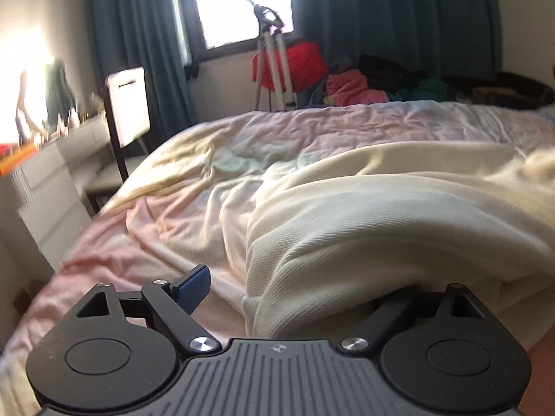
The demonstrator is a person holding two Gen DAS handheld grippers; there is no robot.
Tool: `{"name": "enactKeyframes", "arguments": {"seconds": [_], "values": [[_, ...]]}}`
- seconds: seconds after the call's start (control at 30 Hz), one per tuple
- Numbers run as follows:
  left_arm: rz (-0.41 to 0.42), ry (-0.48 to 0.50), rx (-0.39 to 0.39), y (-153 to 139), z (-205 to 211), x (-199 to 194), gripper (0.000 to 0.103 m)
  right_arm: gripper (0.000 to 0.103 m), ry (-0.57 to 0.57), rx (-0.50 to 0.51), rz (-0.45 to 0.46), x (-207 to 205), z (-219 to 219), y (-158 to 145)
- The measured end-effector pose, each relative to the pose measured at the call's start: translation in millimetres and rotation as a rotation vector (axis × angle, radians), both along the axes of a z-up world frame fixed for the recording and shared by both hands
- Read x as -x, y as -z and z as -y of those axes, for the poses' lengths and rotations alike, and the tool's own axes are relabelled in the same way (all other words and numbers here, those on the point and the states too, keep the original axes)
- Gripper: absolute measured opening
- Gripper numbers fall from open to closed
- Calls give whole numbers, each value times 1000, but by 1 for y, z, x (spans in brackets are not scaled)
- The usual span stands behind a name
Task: Fold clothes
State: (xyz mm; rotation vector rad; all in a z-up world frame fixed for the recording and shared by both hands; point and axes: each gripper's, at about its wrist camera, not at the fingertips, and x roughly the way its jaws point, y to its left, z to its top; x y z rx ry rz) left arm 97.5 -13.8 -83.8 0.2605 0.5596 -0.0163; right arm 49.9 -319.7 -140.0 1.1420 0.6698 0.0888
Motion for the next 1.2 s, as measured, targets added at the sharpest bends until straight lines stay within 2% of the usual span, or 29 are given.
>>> {"name": "enactKeyframes", "arguments": {"seconds": [0.1, 0.2, 0.27, 0.37, 0.43, 0.47, 0.53, 0.6, 0.7, 0.77, 0.83, 0.9, 0.97, 1.03, 1.07, 1.2], "values": [[56, 86, -129, 2, 16, 16, 79, 84, 92, 67, -20, -3, 3, 4], [152, 188, -267, 4, 32, 34, 78, 82, 81, 89, -22, -18, 1, 4], [199, 227, -342, 9, 39, 37, 78, 71, 69, 157, 10, -23, -2, -4], [210, 236, -364, 13, 44, 33, 71, 55, 62, 241, 53, -28, -3, -15], [222, 257, -361, 14, 46, 34, 65, 49, 64, 265, 74, -31, -1, -20], [231, 269, -369, 16, 48, 36, 55, 46, 69, 268, 91, -32, 2, -22], [261, 298, -416, 20, 53, 45, 47, 44, 79, 278, 130, -38, 11, -28], [291, 329, -459, 22, 57, 57, 34, 43, 95, 299, 165, -40, 18, -35], [338, 369, -535, 22, 61, 78, 27, 42, 118, 286, 224, -40, 26, -41], [341, 405, -545, 17, 59, 94, 27, 41, 122, 307, 248, -39, 28, -45], [350, 459, -594, 18, 59, 111, 26, 41, 124, 338, 268, -39, 28, -49], [339, 530, -673, 27, 60, 127, 25, 41, 120, 366, 211, -41, 28, -42], [293, 578, -737, 40, 61, 134, 25, 41, 114, 375, 126, -44, 30, -30], [267, 596, -755, 48, 64, 136, 25, 41, 112, 330, 36, -48, 34, -12], [256, 600, -754, 49, 65, 137, 25, 42, 115, 302, 20, -48, 38, -7], [204, 560, -616, 34, 63, 132, 25, 50, 98, 255, 19, -46, 43, -6]]}}
